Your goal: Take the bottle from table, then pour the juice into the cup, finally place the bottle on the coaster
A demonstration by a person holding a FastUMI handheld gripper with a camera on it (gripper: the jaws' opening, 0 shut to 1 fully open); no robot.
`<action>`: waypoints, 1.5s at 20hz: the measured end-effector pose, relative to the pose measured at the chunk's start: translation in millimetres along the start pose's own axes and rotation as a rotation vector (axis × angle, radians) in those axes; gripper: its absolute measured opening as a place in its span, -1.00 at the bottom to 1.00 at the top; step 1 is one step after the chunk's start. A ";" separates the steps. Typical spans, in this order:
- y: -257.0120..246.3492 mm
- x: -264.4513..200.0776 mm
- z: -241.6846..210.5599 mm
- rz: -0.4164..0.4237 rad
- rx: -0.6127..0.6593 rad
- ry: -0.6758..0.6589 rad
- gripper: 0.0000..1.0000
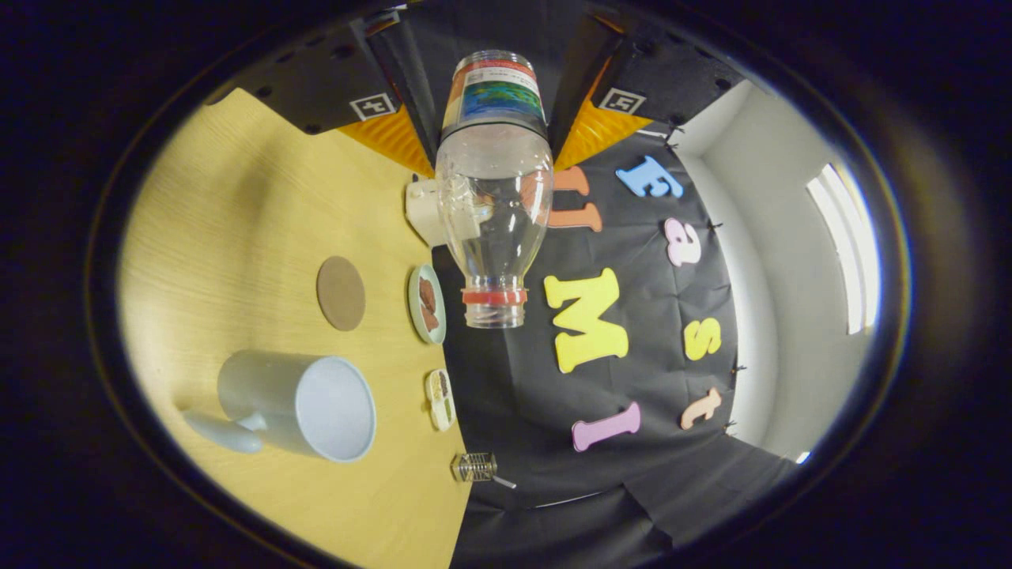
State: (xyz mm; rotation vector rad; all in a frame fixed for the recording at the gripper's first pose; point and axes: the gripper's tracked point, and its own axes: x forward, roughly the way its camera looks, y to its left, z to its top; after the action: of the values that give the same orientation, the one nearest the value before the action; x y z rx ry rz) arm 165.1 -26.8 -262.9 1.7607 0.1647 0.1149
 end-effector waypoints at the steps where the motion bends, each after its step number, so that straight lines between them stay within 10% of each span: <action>1: 1.4 -0.7 1.4 0.007 0.006 -0.003 0.56; 30: 34.6 -8.4 13.3 0.084 0.166 -0.023 0.56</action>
State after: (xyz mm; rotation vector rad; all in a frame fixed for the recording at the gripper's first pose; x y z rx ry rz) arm 160.7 -47.7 -231.4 1.9340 0.0857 0.1448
